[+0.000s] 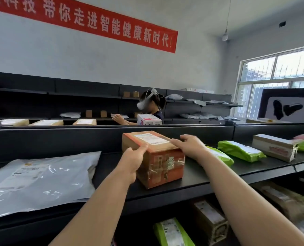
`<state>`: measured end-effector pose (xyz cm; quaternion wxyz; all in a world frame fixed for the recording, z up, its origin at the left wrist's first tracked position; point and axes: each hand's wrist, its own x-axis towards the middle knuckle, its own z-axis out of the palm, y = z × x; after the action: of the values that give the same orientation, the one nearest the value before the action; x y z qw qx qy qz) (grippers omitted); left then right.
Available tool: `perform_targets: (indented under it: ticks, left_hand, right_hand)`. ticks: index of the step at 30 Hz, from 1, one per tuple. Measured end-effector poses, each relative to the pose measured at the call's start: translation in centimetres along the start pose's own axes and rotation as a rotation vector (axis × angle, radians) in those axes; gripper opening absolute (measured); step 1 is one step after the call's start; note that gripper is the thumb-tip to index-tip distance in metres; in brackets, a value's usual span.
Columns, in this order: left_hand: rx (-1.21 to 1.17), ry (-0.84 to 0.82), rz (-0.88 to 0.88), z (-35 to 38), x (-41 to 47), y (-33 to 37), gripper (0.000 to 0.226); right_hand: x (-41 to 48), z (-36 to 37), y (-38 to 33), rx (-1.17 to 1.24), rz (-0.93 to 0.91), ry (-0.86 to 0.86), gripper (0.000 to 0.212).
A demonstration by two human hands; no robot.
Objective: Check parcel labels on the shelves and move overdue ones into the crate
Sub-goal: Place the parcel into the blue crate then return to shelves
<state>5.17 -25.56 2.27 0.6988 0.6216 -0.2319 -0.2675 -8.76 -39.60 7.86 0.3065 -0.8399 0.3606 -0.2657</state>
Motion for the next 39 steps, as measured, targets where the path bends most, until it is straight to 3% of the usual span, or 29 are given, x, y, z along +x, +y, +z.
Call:
perform_targets:
  ticks: [4,6,10,13,17,22,39]
  left_hand:
    - [-0.029,0.098,-0.021,2.7,-1.1,0.5,0.066]
    - [-0.034,0.109,0.012,3.1,-2.6,0.7,0.053]
    - [-0.135,0.114,0.059,4.0,-7.5,0.6,0.047]
    - [-0.245,0.188,0.099,5.0,-11.1,-0.2,0.047]
    - [-0.356,0.217,0.167,5.9,-15.3,-2.3,0.055]
    - [-0.418,0.297,0.246,6.6,-18.5,-5.4,0.058]
    - [-0.428,0.351,0.297,7.5,-22.3,-10.9,0.064]
  right_hand:
    - [0.6,-0.1,1.3,0.129,-0.05,-0.061,0.075]
    - [0.0,-0.5,1.9,0.17,-0.09,-0.106,0.067]
    - [-2.7,-1.6,3.4,0.383,-0.099,-0.23,0.058]
    - [-5.5,-1.7,4.7,0.599,-0.074,-0.331,0.06]
    - [-9.2,-1.4,7.2,0.724,-0.155,-0.324,0.062]
    - [-12.8,-1.1,9.7,0.938,-0.153,-0.416,0.046]
    - [-17.2,1.3,14.2,1.067,-0.165,-0.29,0.046]
